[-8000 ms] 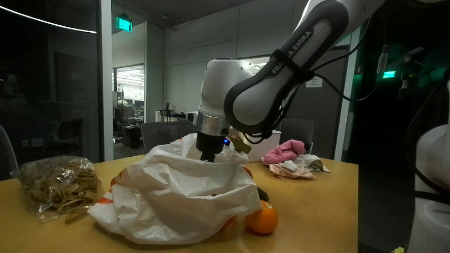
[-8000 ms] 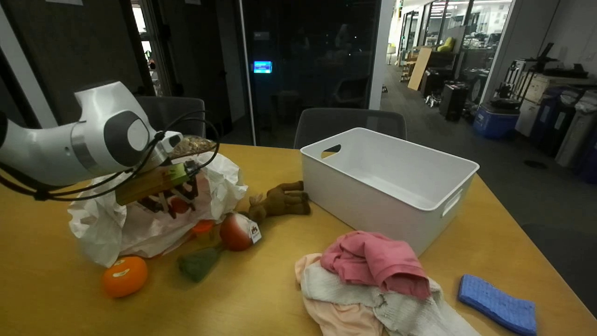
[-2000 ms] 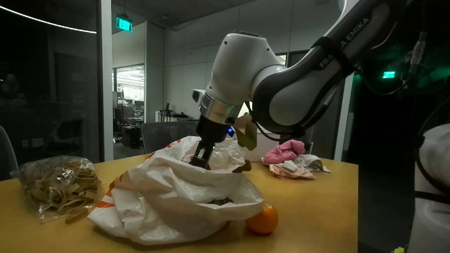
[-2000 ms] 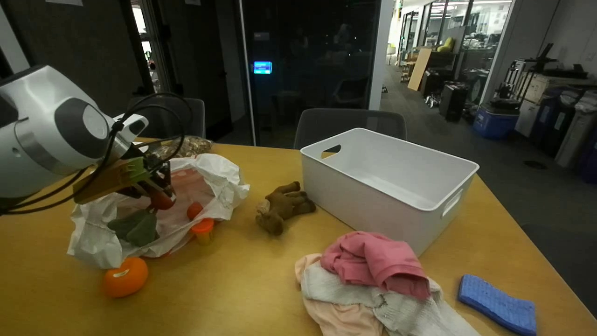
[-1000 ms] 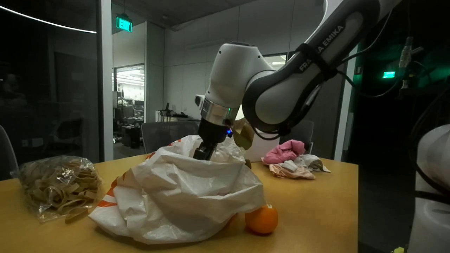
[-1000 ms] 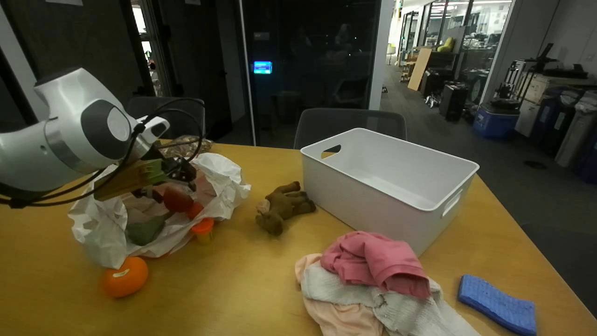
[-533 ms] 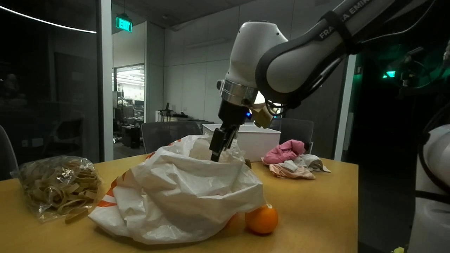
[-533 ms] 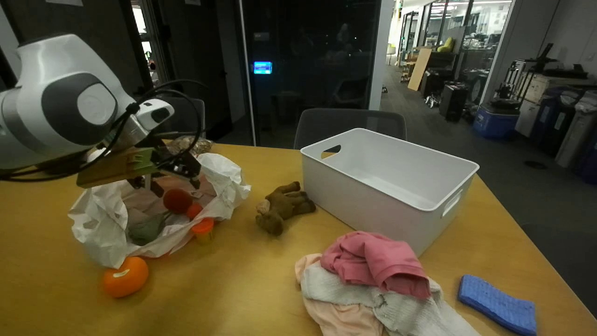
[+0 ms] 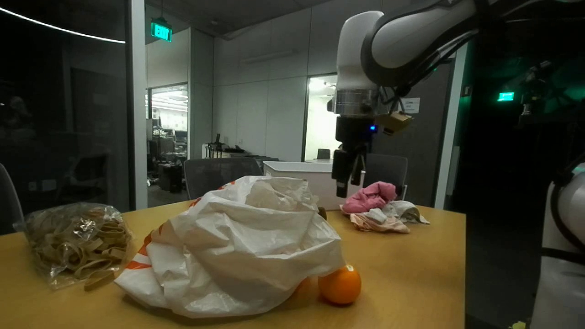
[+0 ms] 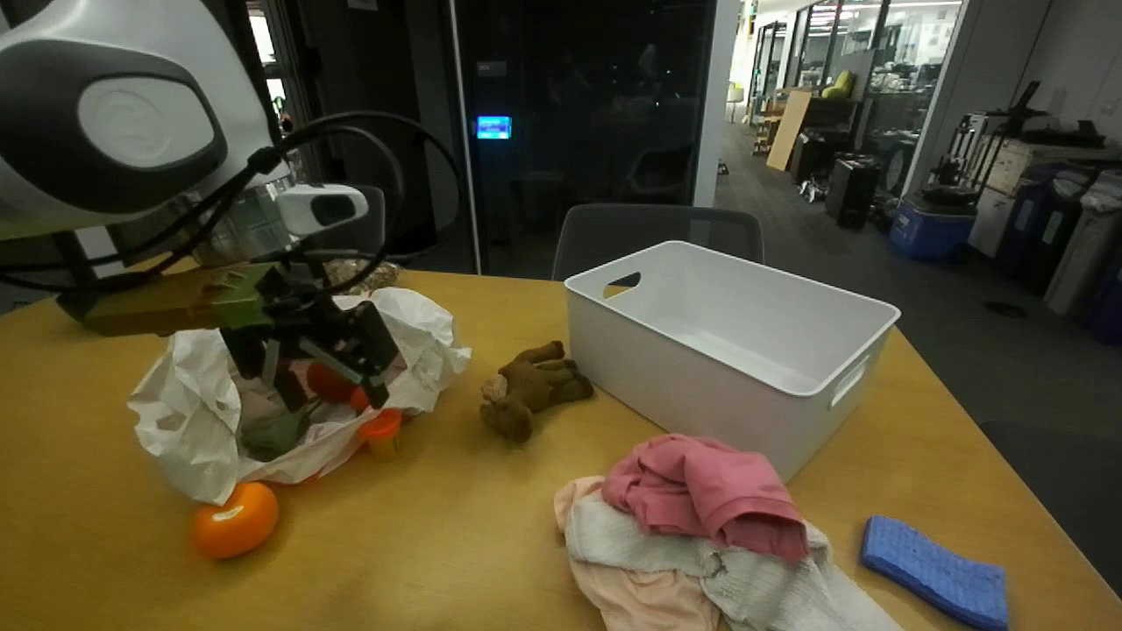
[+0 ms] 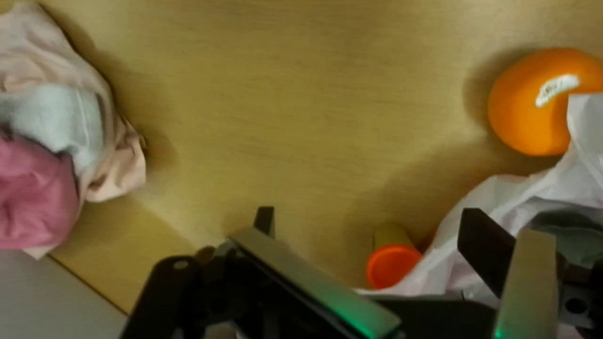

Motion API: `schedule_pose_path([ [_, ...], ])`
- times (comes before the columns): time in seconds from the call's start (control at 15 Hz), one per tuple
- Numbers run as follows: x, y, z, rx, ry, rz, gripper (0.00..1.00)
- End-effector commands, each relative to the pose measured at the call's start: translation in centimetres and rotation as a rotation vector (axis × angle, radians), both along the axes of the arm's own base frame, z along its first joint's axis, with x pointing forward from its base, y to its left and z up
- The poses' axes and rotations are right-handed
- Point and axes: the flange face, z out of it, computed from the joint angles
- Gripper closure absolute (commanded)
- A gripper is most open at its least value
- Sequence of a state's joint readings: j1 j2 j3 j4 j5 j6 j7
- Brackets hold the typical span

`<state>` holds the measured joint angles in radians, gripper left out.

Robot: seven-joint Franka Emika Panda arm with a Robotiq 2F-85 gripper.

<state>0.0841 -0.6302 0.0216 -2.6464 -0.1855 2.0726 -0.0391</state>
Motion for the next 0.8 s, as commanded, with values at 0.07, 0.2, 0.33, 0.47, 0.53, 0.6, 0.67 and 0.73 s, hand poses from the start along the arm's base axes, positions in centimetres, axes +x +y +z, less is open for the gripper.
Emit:
schedule_pose_path([
  [0.07,-2.8,-3.0,-3.1,-0.023,0.143,0.015,0.0],
  [0.2,-4.2,-2.7,-5.6,-0.051,0.196,0.074,0.0],
  [0.33,-3.3,-1.8,-6.0,-0.086,0.223,0.162,0.0],
  [0.47,-3.9,-0.8,-6.6,-0.095,0.256,0.249,0.0],
  [0.53,-4.1,-0.3,-6.5,-0.084,0.271,0.297,0.0],
  [0.6,-4.4,0.2,-6.5,-0.07,0.289,0.349,0.0],
  [0.67,-4.7,0.6,-6.2,-0.05,0.3,0.405,0.0],
  [0.73,-5.0,1.0,-6.4,-0.035,0.332,0.45,0.0],
])
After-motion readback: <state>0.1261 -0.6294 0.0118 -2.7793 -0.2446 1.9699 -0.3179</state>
